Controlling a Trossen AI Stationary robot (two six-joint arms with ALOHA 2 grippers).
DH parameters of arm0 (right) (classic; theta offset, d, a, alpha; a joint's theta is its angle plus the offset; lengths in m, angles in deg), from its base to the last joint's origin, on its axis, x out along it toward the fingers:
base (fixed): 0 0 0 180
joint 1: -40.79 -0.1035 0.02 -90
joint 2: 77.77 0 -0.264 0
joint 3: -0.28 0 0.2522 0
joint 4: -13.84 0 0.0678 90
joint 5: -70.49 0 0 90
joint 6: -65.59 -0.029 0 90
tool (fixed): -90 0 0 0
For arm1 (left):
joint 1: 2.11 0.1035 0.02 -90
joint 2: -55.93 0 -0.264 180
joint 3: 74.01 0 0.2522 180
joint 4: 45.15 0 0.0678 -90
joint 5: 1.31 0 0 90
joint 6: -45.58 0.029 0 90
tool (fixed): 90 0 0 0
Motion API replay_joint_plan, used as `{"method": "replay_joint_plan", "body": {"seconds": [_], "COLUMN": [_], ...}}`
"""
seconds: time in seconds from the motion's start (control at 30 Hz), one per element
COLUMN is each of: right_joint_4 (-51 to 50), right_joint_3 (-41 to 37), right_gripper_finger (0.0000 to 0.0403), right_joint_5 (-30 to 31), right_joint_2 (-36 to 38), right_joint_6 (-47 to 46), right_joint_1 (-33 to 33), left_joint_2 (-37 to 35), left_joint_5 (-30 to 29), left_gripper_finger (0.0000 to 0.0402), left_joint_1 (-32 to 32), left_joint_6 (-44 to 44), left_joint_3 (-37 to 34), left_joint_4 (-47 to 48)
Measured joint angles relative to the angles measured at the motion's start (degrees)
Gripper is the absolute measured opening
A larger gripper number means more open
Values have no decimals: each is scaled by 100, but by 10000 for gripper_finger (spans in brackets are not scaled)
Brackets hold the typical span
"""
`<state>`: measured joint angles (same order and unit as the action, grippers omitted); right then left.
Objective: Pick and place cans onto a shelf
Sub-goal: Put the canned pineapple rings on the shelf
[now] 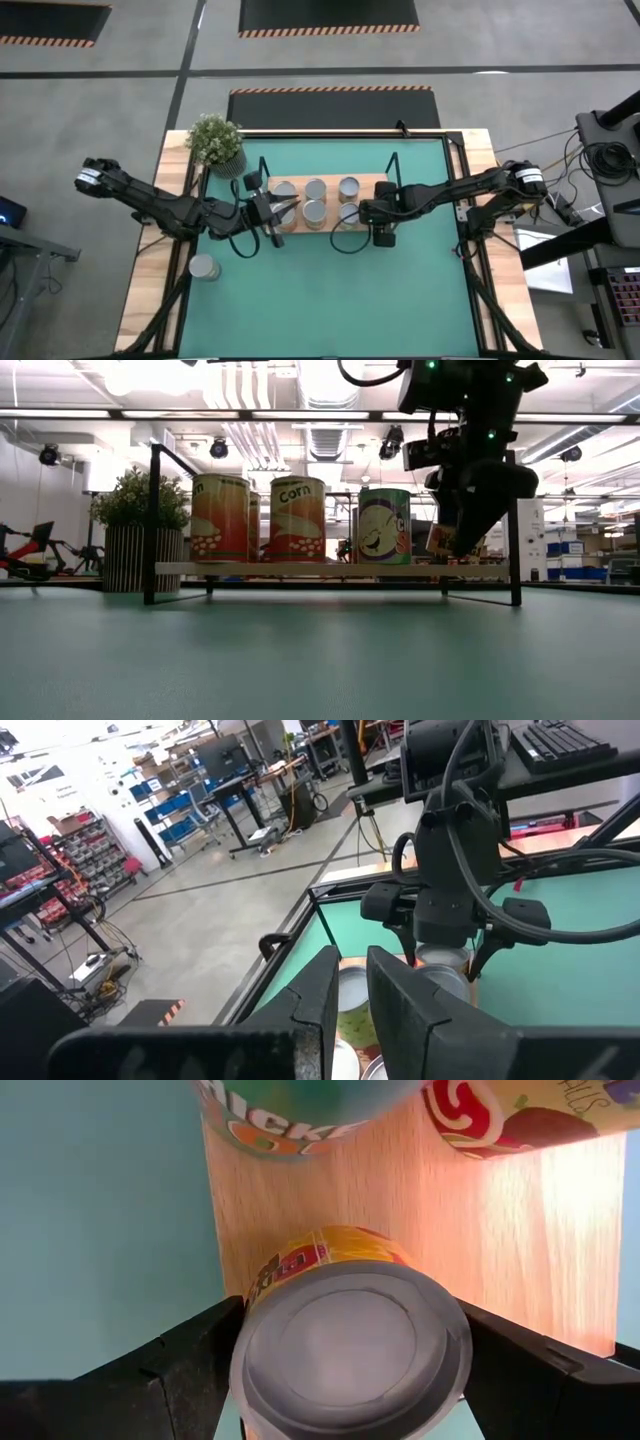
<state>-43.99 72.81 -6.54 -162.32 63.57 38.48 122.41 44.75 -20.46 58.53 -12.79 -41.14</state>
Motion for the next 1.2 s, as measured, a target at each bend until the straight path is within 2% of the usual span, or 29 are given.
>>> {"method": "replay_joint_plan", "body": {"seconds": [0.23, 0.43, 0.77, 1.2], "right_joint_4": [9, -14, -76, -852], "right_joint_3": [125, 164, 180, 911], "right_gripper_finger": [310, 329, 334, 317], "right_joint_5": [103, 205, 161, 52], "right_joint_2": [0, 0, 0, -58], "right_joint_6": [-166, -391, -190, -307], "right_joint_1": [0, -2, -4, -17], "left_joint_2": [0, 0, 0, 0], "left_joint_5": [-1, 0, -2, -2], "left_gripper_finger": [39, 39, 39, 39], "left_joint_1": [0, 0, 0, 0], "left_joint_6": [2, 2, 2, 2], "left_joint_3": [0, 0, 0, 0], "left_joint_4": [14, 44, 47, 65]}}
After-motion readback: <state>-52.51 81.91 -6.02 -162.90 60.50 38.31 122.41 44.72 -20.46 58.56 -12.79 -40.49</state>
